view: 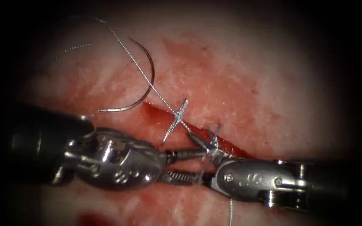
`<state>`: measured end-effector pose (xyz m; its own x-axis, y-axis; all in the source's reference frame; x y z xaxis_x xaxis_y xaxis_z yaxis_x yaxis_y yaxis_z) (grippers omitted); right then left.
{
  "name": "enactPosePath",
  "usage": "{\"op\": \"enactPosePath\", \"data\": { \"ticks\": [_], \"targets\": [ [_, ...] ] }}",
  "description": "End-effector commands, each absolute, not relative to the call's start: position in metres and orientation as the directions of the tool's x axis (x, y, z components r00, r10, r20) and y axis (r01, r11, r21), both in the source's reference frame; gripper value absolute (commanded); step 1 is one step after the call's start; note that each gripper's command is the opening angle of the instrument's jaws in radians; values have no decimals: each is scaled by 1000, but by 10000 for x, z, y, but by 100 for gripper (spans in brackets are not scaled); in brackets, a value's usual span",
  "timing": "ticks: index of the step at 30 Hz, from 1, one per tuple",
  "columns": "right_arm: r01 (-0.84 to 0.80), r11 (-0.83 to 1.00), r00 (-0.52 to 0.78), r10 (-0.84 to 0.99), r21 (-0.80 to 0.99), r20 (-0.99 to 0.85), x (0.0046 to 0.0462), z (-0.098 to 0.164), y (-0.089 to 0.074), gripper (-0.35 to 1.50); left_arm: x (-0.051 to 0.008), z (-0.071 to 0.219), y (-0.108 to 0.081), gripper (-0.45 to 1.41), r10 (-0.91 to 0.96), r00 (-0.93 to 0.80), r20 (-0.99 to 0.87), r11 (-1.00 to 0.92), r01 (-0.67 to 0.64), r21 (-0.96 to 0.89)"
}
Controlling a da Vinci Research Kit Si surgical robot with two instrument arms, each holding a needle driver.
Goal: Wound Closure
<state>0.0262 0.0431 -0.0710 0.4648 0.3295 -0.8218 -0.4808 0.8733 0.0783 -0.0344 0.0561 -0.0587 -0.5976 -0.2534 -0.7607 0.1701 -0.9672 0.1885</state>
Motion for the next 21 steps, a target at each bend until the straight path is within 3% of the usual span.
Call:
{"op": "enactPosePath", "data": {
  "ticks": [1, 7, 21],
  "targets": [
    [-474, 876, 462, 328, 83, -824, 262, -708, 425, 108, -345, -582, 554, 48, -248, -596, -764, -969, 170, 181],
    [-481, 873, 464, 333, 82, -821, 228, -728, 422, 108, -340, -581, 549, 63, -218, -599, -771, -976, 155, 156],
    [-489, 865, 416, 342, 110, -843, 164, -787, 421, 106, -363, -542, 522, 63, -231, -597, -769, -973, 157, 170]
  ]
}}
